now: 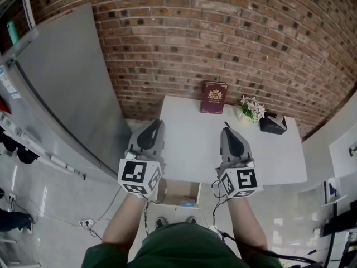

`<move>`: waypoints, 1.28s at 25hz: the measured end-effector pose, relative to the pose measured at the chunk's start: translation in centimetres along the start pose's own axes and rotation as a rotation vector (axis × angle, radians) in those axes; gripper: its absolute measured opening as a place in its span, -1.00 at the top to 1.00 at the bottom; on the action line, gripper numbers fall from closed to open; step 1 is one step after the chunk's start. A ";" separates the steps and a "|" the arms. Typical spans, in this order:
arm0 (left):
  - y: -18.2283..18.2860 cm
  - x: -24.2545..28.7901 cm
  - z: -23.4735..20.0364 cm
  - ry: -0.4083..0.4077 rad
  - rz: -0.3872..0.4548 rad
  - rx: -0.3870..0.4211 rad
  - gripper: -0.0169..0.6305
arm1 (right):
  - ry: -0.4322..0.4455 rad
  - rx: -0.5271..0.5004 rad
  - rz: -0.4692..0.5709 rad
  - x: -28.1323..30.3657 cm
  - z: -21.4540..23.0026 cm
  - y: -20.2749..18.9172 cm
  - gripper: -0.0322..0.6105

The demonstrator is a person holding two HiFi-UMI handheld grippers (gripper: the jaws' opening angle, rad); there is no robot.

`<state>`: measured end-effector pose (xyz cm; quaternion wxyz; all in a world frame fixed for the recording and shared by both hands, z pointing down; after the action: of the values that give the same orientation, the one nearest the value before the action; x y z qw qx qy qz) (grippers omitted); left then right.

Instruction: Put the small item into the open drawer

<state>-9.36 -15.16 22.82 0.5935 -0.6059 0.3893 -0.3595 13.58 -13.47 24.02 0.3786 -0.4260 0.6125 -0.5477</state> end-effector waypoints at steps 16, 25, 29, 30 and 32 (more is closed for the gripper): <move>-0.1 0.1 1.6 0.003 -0.008 0.009 0.86 | 0.012 0.016 -0.002 -1.0 0.9 -0.4 0.89; -0.7 0.1 2.9 0.010 -0.025 0.017 0.86 | 0.024 0.027 -0.005 -1.7 1.6 -0.9 0.89; -0.9 0.3 3.4 0.014 -0.034 0.019 0.86 | 0.028 0.034 -0.004 -1.9 2.2 -1.0 0.89; -1.0 0.4 3.5 0.014 -0.036 0.019 0.86 | 0.029 0.036 -0.004 -1.9 2.3 -1.1 0.89; -1.3 0.5 3.9 0.014 -0.042 0.021 0.86 | 0.032 0.037 -0.006 -2.1 2.6 -1.3 0.89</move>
<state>-5.58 -13.91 23.92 0.5893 -0.6050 0.3769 -0.3803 16.85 -12.49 24.98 0.3751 -0.4120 0.6069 -0.5667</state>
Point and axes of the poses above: the fingertips, and each gripper's own axes: x forward along the fingers, z to its right, y out of its top, the point moved 5 cm from there along -x, backward along the fingers, and after that the axes turned 8 degrees about -z, right-handed, at the moved point
